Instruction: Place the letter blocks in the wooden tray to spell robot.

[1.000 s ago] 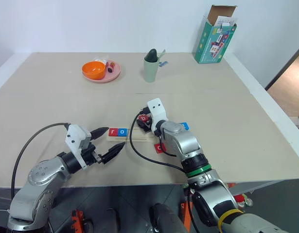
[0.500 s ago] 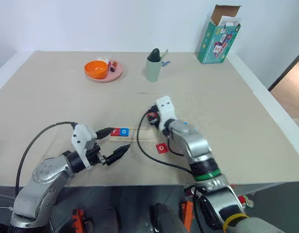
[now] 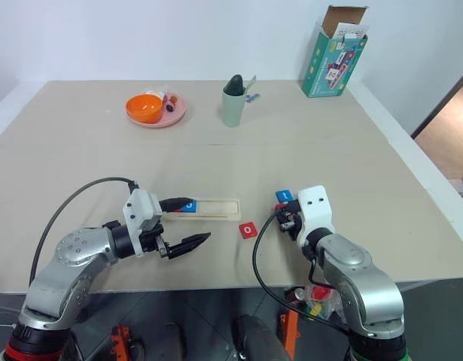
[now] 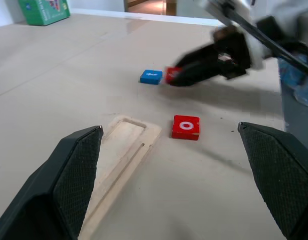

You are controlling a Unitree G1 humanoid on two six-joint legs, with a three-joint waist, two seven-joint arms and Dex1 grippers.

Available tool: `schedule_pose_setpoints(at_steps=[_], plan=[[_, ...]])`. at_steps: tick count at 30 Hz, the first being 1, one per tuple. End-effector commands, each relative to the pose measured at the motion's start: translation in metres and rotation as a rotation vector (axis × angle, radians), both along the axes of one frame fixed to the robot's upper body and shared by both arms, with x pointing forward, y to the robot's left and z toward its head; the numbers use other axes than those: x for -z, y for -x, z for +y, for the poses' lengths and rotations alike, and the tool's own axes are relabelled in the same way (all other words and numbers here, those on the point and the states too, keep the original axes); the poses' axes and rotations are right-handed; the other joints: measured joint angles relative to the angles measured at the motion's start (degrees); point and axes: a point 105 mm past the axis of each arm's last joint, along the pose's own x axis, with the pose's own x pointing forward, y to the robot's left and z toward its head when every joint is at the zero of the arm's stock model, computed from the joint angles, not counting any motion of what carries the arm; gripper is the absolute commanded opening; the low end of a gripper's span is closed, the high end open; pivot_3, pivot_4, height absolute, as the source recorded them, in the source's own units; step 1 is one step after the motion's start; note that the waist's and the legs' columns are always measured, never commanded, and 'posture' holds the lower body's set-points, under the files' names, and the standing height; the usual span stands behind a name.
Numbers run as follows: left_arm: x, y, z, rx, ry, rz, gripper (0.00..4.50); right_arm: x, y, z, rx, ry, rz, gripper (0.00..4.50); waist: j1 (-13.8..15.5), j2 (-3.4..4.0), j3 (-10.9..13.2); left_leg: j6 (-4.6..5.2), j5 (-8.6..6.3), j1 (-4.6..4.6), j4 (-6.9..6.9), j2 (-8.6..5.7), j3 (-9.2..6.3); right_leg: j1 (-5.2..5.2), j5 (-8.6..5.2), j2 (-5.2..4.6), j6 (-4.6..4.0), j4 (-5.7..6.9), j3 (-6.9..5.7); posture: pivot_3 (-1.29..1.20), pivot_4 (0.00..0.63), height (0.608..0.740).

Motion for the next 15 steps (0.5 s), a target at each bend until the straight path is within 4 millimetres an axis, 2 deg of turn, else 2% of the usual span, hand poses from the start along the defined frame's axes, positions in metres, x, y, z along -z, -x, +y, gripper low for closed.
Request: schedule_pose_setpoints(at_steps=[1, 15], plan=[[-0.004, 0.001, 0.001, 0.02, -0.016, -0.033, 4.5, -0.018, 0.006, 0.006, -0.025, -0.009, -0.073, 1.23, 0.0, 0.0, 0.0, 0.0, 0.0, 0.0, 0.01, -0.01, 0.02, 0.0, 0.0, -0.01, 0.0, 0.0, 0.03, 0.0, 0.15, 0.74], [0.001, 0.009, -0.007, 0.107, -0.053, -0.033, 4.5, -0.006, 0.009, 0.016, -0.066, -0.067, 0.016, 1.23, 0.0, -0.01, 0.0, 0.0, 0.0, -0.01, -0.03, -0.01, -0.02, 0.01, -0.01, -0.01, 0.02, -0.03, -0.02, 0.0, 0.15, 0.74]])
